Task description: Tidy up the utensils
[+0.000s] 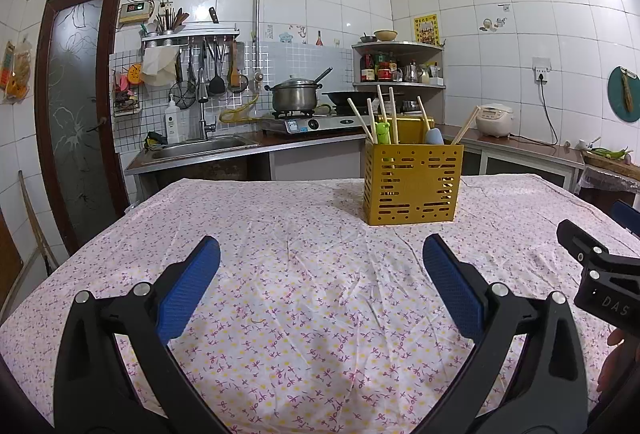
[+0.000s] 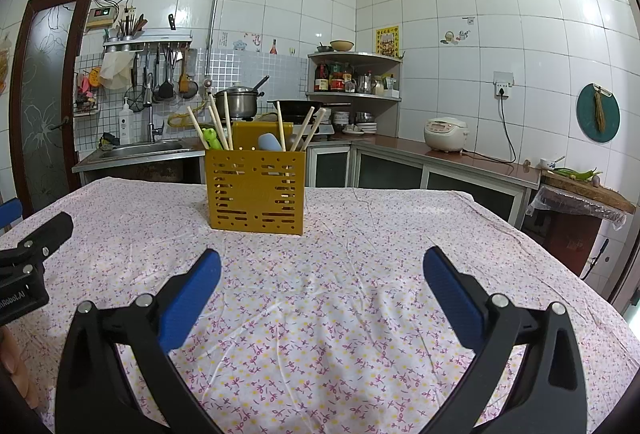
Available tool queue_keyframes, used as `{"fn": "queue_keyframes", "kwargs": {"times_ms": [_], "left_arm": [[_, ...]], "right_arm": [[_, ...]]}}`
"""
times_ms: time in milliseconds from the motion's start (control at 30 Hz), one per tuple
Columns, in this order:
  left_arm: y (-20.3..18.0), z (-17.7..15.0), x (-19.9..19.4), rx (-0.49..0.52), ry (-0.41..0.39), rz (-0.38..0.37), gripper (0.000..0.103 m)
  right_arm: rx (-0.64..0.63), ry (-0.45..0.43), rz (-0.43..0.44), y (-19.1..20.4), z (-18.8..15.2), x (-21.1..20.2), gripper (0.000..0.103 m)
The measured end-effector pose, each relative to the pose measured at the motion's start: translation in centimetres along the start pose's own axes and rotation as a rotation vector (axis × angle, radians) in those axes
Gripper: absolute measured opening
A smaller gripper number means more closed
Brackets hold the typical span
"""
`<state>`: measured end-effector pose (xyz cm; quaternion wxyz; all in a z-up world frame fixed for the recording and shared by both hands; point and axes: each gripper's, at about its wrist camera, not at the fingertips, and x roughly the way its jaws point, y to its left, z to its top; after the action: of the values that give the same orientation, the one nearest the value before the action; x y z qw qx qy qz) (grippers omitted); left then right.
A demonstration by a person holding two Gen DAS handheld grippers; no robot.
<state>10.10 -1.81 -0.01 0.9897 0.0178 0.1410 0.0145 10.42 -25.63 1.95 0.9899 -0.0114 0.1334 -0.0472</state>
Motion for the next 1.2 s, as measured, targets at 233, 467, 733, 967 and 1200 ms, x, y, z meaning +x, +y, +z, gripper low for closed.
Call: {"fn": "queue_keyframes", "kwargs": {"times_ms": [233, 467, 733, 967, 1200], "left_arm": [[-0.01, 0.00, -0.02, 0.000, 0.002, 0.000, 0.098], [0.00, -0.05, -0.06, 0.000, 0.002, 0.001, 0.098], [0.06, -0.02, 0.04, -0.001, 0.005, 0.000, 0.098], [0.28, -0.07, 0.20, -0.005, 0.013, -0.001, 0.098], [0.42, -0.04, 0.38, -0.014, 0.024, 0.001, 0.098]], "right_arm": [[-0.004, -0.005, -0.001, -0.17, 0.05, -0.05, 0.099], [-0.005, -0.004, -0.001, -0.16, 0.04, -0.06, 0.099], [-0.006, -0.005, -0.001, -0.24, 0.06, -0.05, 0.099], [-0.006, -0.004, 0.000, -0.22, 0.05, -0.03, 0.099], [-0.006, -0.004, 0.000, -0.19, 0.06, -0.03, 0.099]]}}
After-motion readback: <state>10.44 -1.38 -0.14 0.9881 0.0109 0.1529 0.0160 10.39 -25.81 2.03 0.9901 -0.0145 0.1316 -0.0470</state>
